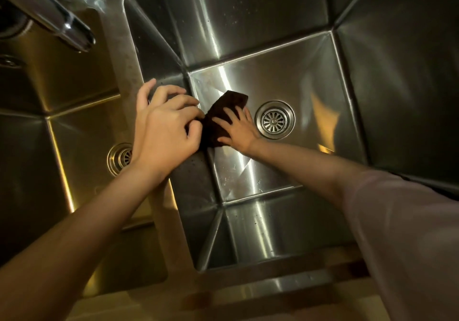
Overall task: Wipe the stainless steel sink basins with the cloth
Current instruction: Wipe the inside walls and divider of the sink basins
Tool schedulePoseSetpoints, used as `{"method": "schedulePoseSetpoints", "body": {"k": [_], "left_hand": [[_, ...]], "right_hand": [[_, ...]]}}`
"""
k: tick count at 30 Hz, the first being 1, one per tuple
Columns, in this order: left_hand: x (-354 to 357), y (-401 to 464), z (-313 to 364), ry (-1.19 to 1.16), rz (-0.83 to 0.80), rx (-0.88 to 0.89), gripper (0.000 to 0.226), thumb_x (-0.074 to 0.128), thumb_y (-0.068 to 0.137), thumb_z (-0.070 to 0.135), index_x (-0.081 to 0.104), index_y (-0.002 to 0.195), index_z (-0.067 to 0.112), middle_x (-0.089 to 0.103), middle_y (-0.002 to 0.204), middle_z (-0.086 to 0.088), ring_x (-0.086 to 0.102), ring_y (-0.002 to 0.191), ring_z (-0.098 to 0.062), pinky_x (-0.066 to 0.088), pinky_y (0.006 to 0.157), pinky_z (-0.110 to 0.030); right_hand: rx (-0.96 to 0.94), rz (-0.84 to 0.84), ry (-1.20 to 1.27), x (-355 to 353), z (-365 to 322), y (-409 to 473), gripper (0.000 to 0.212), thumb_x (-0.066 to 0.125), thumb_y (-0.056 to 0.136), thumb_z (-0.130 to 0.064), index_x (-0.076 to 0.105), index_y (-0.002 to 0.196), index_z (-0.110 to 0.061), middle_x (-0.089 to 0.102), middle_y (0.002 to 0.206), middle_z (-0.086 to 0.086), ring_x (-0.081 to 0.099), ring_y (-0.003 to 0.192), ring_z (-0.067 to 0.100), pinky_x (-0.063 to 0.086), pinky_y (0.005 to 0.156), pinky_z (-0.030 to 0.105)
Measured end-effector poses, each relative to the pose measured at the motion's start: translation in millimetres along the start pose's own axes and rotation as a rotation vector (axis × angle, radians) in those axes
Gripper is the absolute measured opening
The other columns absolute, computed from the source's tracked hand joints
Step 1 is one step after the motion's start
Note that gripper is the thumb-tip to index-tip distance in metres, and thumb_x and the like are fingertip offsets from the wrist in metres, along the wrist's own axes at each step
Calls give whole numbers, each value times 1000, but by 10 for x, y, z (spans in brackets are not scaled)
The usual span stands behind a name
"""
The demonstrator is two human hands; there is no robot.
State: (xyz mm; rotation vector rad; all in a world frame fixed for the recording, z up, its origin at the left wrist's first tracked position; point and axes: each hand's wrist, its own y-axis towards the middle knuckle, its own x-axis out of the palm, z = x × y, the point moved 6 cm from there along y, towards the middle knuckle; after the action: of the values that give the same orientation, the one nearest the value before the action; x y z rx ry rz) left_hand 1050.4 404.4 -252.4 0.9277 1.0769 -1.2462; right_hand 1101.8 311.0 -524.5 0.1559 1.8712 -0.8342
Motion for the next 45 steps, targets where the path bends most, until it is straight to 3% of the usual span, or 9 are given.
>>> {"method": "schedulePoseSetpoints", "body": {"k": [4,10,14,18,24,28,33,38,45], "left_hand": [[4,-6,-2,-8,23,4,29,49,88,19,78,91,15,72,105,0,54,117,-21,20,116,-47],[23,-8,-32,9,49,-2,29,49,89,21,77,95,15,71,108,1,54,117,-21,17,117,-43],[17,7,-50,44,89,-9,31,47,87,24,77,94,18,72,106,3,54,115,-20,14,114,-36],[63,-4,-47,103,58,5,36,43,87,30,75,98,18,72,106,1,53,116,-23,15,114,-43],[49,-1,-7,117,60,-6,37,43,86,30,75,101,18,71,108,2,52,116,-24,13,115,-43],[39,-7,-27,113,84,-22,40,41,85,31,75,100,17,71,109,1,52,117,-25,15,115,-42],[55,9,-31,116,76,-20,39,42,85,31,74,101,17,71,110,0,51,118,-26,15,115,-43],[57,16,-72,100,96,-36,36,44,84,29,74,99,17,71,107,0,52,116,-24,17,115,-43],[-77,-69,-56,104,212,-56,30,48,88,21,74,99,11,71,107,-4,54,117,-28,17,117,-44]], "right_hand": [[-61,-5,12,116,45,-252,66,35,92,-63,14,150,-41,13,160,8,9,146,39,6,119,54],[-377,-124,-190,402,315,-748,62,32,94,-63,14,150,-42,9,161,5,3,148,37,0,120,51],[-402,-117,-197,348,97,-611,63,37,93,-61,19,149,-42,13,160,7,6,146,41,3,120,52],[-435,-134,-200,370,-68,-581,62,39,93,-58,20,149,-39,15,160,7,7,146,41,5,119,51],[-605,-154,-305,290,761,-945,62,40,93,-59,27,149,-35,22,158,10,16,146,39,14,120,52],[-625,-73,-316,302,909,-1119,61,57,88,-53,44,142,-29,40,149,16,34,136,47,26,113,58],[-606,-144,-282,553,305,-948,62,39,93,-59,22,149,-38,18,160,8,12,146,41,5,119,52],[-547,-153,-192,646,-226,-866,64,46,90,-58,24,148,-39,16,159,6,7,147,36,7,116,56],[-650,-233,-308,581,433,-1146,67,44,91,-60,20,150,-39,14,160,7,10,147,34,16,118,52]]}}
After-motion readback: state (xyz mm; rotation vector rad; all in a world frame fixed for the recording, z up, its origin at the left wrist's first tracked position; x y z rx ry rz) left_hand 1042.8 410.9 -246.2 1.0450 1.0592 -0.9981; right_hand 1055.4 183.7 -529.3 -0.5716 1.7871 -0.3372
